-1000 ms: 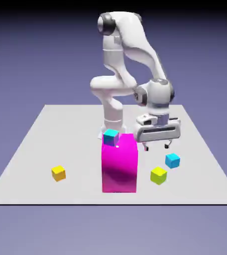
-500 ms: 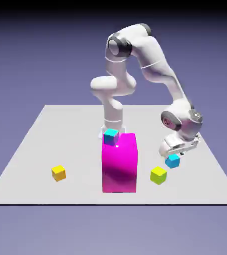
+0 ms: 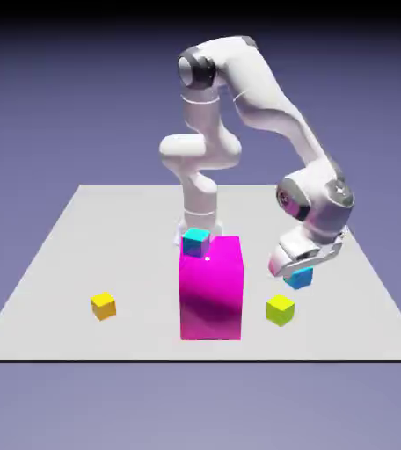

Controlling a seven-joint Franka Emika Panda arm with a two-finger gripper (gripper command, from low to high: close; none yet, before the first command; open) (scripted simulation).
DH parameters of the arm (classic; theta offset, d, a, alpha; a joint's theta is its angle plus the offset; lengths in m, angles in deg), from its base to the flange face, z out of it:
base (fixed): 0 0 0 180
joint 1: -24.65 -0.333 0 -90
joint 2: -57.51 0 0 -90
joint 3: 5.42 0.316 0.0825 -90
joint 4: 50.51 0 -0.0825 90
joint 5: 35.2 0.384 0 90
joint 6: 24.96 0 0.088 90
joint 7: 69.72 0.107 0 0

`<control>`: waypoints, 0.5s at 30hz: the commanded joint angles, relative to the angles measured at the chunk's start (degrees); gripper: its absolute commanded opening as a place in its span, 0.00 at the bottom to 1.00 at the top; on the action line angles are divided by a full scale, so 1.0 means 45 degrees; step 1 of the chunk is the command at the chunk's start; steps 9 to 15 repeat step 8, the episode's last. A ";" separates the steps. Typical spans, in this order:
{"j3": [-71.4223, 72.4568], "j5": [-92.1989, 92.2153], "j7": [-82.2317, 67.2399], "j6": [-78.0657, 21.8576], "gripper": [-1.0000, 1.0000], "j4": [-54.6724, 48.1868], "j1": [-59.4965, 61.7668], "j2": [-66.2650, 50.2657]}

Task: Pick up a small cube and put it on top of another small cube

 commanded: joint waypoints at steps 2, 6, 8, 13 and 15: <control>-0.0321 -0.0582 0.0387 0.1105 0.00 0.0444 -0.0185 -0.0762; -0.0606 -0.1060 0.0712 0.2090 1.00 0.0839 -0.0349 -0.1440; -0.0286 -0.0523 0.0347 0.0984 1.00 0.0395 -0.0164 -0.0678; -0.0286 -0.0523 0.0347 0.0984 1.00 0.0395 -0.0164 -0.0678; -0.0286 -0.0523 0.0347 0.0984 1.00 0.0395 -0.0164 -0.0678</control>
